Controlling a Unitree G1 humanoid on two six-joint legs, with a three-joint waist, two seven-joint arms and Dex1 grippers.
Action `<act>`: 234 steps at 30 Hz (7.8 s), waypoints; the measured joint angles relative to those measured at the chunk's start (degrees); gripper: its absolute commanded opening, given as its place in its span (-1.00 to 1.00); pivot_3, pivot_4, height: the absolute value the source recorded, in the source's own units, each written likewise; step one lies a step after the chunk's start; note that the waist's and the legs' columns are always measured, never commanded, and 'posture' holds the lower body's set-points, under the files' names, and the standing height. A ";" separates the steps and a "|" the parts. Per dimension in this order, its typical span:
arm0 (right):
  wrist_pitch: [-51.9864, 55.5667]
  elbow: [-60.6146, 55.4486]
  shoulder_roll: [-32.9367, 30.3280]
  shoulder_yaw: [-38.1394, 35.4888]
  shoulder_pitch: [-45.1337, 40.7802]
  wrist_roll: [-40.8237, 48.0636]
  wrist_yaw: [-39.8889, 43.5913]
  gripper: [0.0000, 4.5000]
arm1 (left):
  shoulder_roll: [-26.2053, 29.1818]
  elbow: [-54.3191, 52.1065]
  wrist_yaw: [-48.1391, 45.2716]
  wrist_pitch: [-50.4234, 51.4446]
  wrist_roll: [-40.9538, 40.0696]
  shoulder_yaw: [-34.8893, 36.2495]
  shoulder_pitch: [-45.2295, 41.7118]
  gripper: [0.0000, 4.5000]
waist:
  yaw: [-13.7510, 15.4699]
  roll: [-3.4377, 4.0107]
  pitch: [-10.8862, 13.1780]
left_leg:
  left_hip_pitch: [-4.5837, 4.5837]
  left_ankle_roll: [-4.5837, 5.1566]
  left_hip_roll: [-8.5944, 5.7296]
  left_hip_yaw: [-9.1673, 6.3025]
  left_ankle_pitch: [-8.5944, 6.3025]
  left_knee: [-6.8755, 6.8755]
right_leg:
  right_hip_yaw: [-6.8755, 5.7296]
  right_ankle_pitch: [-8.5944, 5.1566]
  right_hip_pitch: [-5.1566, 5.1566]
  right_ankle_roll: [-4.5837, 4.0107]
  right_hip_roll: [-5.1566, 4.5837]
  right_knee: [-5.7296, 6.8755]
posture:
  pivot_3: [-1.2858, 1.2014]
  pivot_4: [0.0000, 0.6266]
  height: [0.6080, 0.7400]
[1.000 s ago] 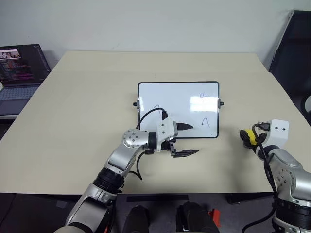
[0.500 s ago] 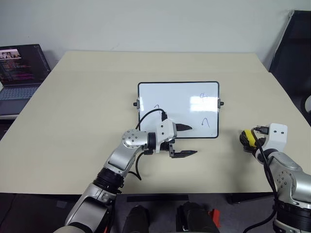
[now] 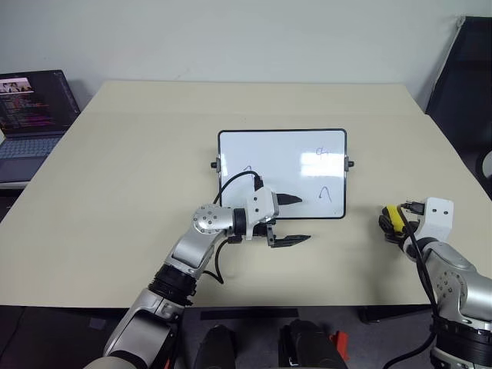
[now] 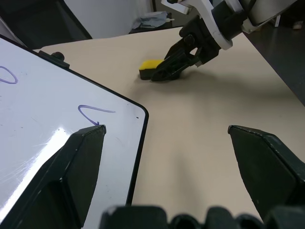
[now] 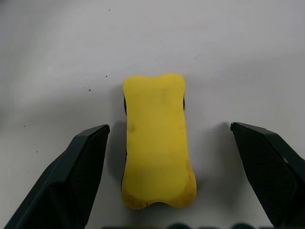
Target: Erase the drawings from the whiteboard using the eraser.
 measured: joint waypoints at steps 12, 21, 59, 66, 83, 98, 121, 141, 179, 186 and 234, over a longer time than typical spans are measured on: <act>0.00 -0.03 0.00 -0.79 -1.02 0.04 -0.76 0.63 | -0.07 0.07 -0.01 -0.07 0.30 0.02 -0.01 1.00 | 0.00 0.00 0.00 | 0.00 0.00 0.00 0.00 0.00 0.00 | 0.00 0.00 0.00 0.00 0.00 0.01 | 0.03 -0.52 1.00; 0.50 -0.03 0.90 -1.49 -2.18 2.11 -1.09 -0.29 | -0.10 0.10 -0.02 -0.73 0.75 0.03 -0.02 1.00 | 0.00 0.00 0.00 | 0.00 0.00 0.00 0.00 0.00 0.01 | 0.00 0.00 0.00 0.00 0.00 0.02 | 0.03 -0.52 1.00; 0.87 -0.09 0.58 -0.75 -3.58 2.01 -3.29 0.98 | -0.31 2.34 -0.04 -2.22 1.12 0.81 -1.07 1.00 | -0.01 0.01 0.00 | 0.00 0.00 0.00 0.00 0.00 0.01 | 0.00 0.00 0.00 0.01 0.00 0.03 | 0.03 -0.52 1.00; 1.52 0.06 1.33 -0.79 -3.67 2.17 -3.65 0.98 | -0.30 2.38 -0.02 -2.22 1.28 0.81 -1.07 1.00 | 0.00 0.01 0.00 | 0.01 0.00 0.00 0.00 0.00 0.01 | 0.00 0.00 0.00 0.01 0.00 0.03 | 0.03 -0.52 1.00; 1.97 1.86 3.08 -1.64 -4.95 2.75 -4.45 0.24 | -0.03 2.38 0.00 -2.23 1.77 0.84 -1.05 1.00 | -0.01 0.01 0.00 | 0.00 0.00 0.00 0.00 0.00 0.01 | 0.00 0.00 0.00 0.01 0.00 0.03 | 0.03 -0.52 1.00; 1.94 2.13 3.04 -2.41 -5.44 3.78 -4.50 -0.57 | -0.05 2.38 0.01 -2.23 1.80 1.07 -1.06 1.00 | -0.01 0.01 0.00 | 0.00 0.00 0.00 0.00 0.00 0.01 | 0.00 0.00 0.00 0.01 0.00 0.03 | 0.03 -0.52 1.00; -23.37 -7.26 -5.28 13.06 0.21 -6.98 4.67 -0.57 | -2.13 5.17 14.10 -3.84 10.00 1.78 -0.75 1.00 | 0.00 0.01 0.02 | 0.00 0.00 -0.01 0.00 0.00 0.05 | 0.00 0.02 0.01 0.04 0.00 0.02 | 0.03 -0.52 1.00; -30.01 2.38 0.50 21.42 -13.05 -10.19 6.04 -0.57 | -2.46 11.63 20.42 -6.22 13.31 2.53 -4.65 1.00 | 0.09 0.01 0.02 | -0.01 0.00 -0.01 0.00 0.00 0.06 | -0.03 0.02 0.00 0.04 -0.01 0.05 | 0.03 -0.52 1.00; -12.55 3.05 -0.01 23.35 -16.21 -9.07 11.77 -0.57 | -1.88 11.78 26.01 -11.13 16.37 5.38 -5.75 1.00 | 0.03 0.02 0.02 | 0.01 0.00 0.01 0.01 0.00 0.15 | -0.02 0.04 0.02 0.05 -0.02 0.14 | 0.03 -0.52 1.00; -12.48 4.08 0.31 23.36 -17.58 -9.32 11.44 -0.57 | -2.06 11.78 26.01 -11.13 16.38 5.84 -5.77 1.00 | -0.07 0.02 0.02 | 0.03 -0.01 0.01 0.03 0.01 0.18 | 0.00 0.07 0.02 0.08 -0.02 0.14 | 0.03 -0.52 1.00; -22.35 -2.84 -3.98 21.38 -8.36 -8.72 16.85 -0.57 | -0.43 -5.95 23.51 -5.79 17.05 3.83 8.88 1.00 | 0.03 0.00 0.02 | 0.01 0.00 0.01 0.04 0.01 0.14 | 0.03 0.12 0.02 0.16 -0.05 0.04 | 0.03 -0.52 1.00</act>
